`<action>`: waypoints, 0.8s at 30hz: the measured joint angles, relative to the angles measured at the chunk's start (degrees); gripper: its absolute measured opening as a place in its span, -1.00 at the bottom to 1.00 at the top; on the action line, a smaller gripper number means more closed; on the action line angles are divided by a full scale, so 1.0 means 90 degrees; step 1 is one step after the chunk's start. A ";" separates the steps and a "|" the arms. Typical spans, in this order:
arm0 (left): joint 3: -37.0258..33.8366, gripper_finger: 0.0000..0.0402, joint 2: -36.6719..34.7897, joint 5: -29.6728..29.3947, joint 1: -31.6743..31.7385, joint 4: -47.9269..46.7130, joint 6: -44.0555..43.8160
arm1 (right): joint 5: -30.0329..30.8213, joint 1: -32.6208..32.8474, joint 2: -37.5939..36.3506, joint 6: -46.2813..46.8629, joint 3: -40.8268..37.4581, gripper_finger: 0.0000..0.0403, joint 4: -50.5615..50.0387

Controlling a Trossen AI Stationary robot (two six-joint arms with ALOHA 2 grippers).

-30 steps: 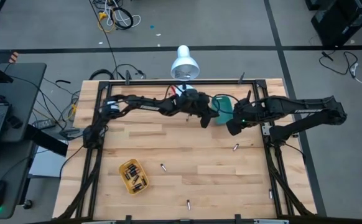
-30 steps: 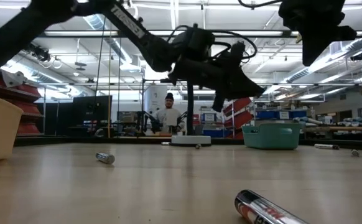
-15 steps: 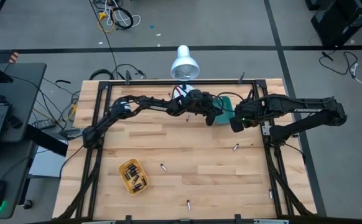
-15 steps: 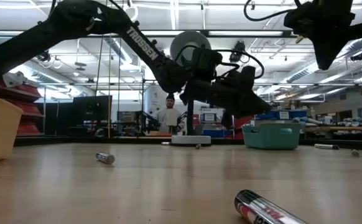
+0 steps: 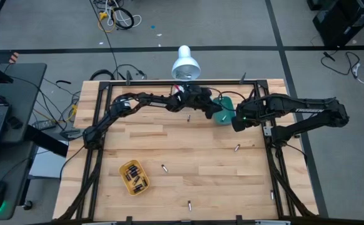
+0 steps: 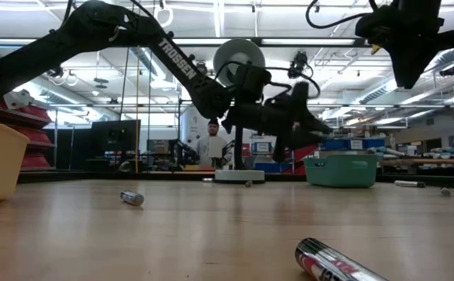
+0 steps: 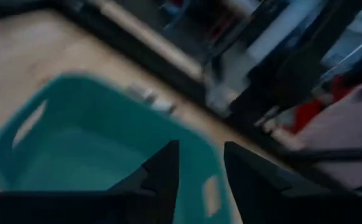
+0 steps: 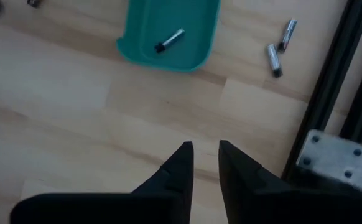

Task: Sort batteries
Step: Put the silver battery into the green bin

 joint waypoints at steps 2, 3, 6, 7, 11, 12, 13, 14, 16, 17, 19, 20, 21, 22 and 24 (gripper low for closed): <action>0.0019 -0.31 -0.0134 0.0329 0.0081 0.0313 -0.0310 | 0.0297 -0.0005 0.0000 -0.0048 -0.0056 -0.67 0.0022; 0.0023 -0.32 -0.0215 0.0383 0.0097 0.0528 -0.0345 | 0.0413 -0.0006 0.0000 -0.0050 -0.0133 -0.66 0.0009; 0.0036 -0.40 -0.0542 0.0396 0.0083 0.0732 -0.0022 | 0.0523 -0.0075 0.0000 -0.0064 -0.0558 -0.64 0.0023; 0.0036 -0.43 -0.0636 0.0411 0.0076 0.0689 0.0129 | 0.0488 -0.0109 -0.0002 -0.0067 -0.0767 -0.63 0.0039; 0.0026 -0.55 -0.0958 0.0534 0.0067 0.0369 0.0582 | 0.0499 -0.0183 0.0000 -0.0063 -0.1777 -0.61 0.0477; 0.0026 -0.58 -0.1047 0.0567 0.0066 0.0259 0.0639 | 0.0640 -0.0171 0.0000 -0.0051 -0.2009 -0.61 0.0677; 0.0020 -0.60 -0.1146 0.0609 0.0066 0.0170 0.0645 | 0.0739 -0.0121 0.0002 -0.0011 -0.2201 -0.60 0.0885; -0.0021 -0.63 -0.1254 0.0680 0.0065 0.0157 0.0637 | 0.0789 -0.0058 0.0002 0.0040 -0.2345 -0.60 0.1081; -0.0193 -0.68 -0.1571 0.0767 0.0044 0.0136 0.0647 | 0.0890 0.0084 -0.0022 0.0132 -0.2467 -0.61 0.1395; -0.0288 -0.70 -0.1756 0.0764 0.0027 0.0144 0.0688 | 0.0957 0.0163 -0.0044 0.0147 -0.2467 -0.61 0.1491; -0.0531 -0.75 -0.2186 0.0756 0.0020 0.0109 0.0905 | 0.1132 0.0275 -0.0076 0.0150 -0.2441 -0.61 0.1509; -0.0669 -0.77 -0.2422 0.0696 0.0017 0.0025 0.1033 | 0.1223 0.0311 -0.0101 0.0148 -0.2439 -0.61 0.1502; -0.0792 -0.79 -0.2633 0.0611 0.0022 -0.0167 0.1204 | 0.1309 0.0334 -0.0128 0.0150 -0.2438 -0.61 0.1485; -0.0902 -0.81 -0.2850 0.0510 0.0027 -0.0349 0.1375 | 0.1390 0.0350 -0.0153 0.0151 -0.2434 -0.61 0.1436; -0.1156 -0.85 -0.3228 0.0331 0.0033 -0.0834 0.1719 | 0.1499 0.0342 -0.0194 0.0154 -0.2431 -0.61 0.1375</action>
